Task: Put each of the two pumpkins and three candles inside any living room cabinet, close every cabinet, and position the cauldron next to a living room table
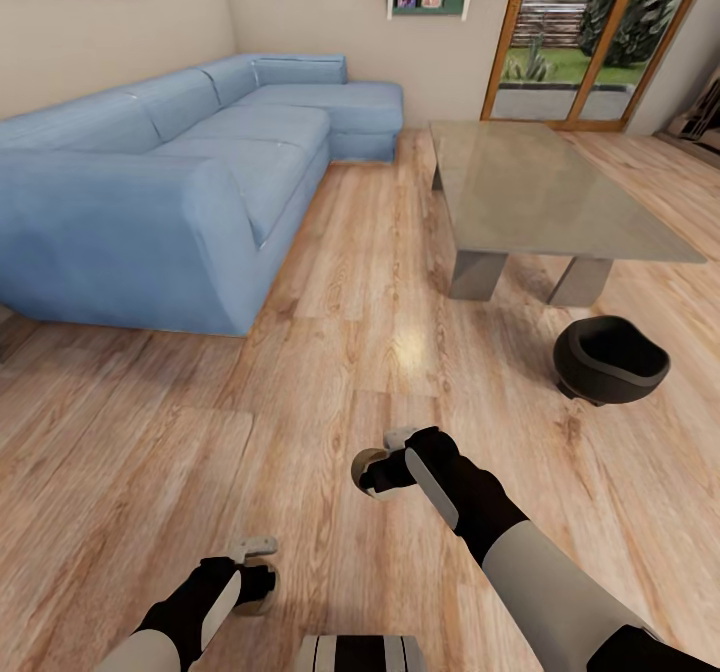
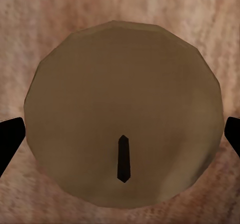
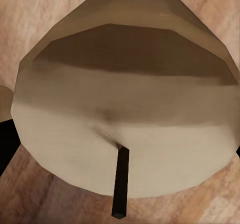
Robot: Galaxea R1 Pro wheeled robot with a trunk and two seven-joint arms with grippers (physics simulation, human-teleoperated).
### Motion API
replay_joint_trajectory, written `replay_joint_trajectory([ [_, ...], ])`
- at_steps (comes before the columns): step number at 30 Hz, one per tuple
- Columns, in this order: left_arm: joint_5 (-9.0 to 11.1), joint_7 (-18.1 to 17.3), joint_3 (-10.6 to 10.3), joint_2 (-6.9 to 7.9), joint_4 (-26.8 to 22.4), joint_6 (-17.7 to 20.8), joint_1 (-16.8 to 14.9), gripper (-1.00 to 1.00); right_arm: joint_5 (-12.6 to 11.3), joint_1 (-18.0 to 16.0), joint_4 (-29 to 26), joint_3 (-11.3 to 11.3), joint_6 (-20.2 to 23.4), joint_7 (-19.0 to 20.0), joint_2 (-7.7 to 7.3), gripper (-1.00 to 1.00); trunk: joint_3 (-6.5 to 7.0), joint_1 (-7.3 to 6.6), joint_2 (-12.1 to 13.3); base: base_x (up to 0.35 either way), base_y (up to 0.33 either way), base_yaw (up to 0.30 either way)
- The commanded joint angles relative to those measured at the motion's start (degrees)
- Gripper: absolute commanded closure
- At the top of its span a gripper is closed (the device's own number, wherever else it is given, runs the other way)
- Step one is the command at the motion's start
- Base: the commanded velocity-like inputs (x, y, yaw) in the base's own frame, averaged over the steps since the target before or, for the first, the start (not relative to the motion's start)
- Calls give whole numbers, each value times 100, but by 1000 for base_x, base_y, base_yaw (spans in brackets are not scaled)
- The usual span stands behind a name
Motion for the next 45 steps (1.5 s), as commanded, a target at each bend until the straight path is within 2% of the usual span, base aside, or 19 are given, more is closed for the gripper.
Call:
replay_joint_trajectory([
  [1, 56, 45, -20, -2, -11, 29, 0, -100, -59, -4, -5, 8, 18, -52, -1, 100, -27, 1, -3, 0, 0, 0],
  [15, 58, 45, -20, -3, -11, 29, 0, -100, -59, 3, -74, 6, 20, -55, -1, 100, -49, 4, -5, 0, 0, 0],
  [20, 59, 45, -20, -6, -11, 34, 0, -100, -59, 4, -85, 6, 22, -55, -1, 100, -160, 16, -11, 0, 0, 0],
  [28, 59, 45, -20, -6, -11, 31, 0, -100, -59, 5, -87, 6, 20, -55, -1, 100, -160, 16, -11, 0, 0, 0],
  [29, 59, 45, -20, -5, -11, 30, 0, 100, -59, 5, -88, 4, 20, -53, -1, 100, -160, 16, -11, 0, 0, 0],
  [45, 59, 45, -20, -5, -11, 29, 0, 100, -59, 5, -88, 4, 20, -55, -1, 100, -160, 16, -11, 0, 0, 0],
])
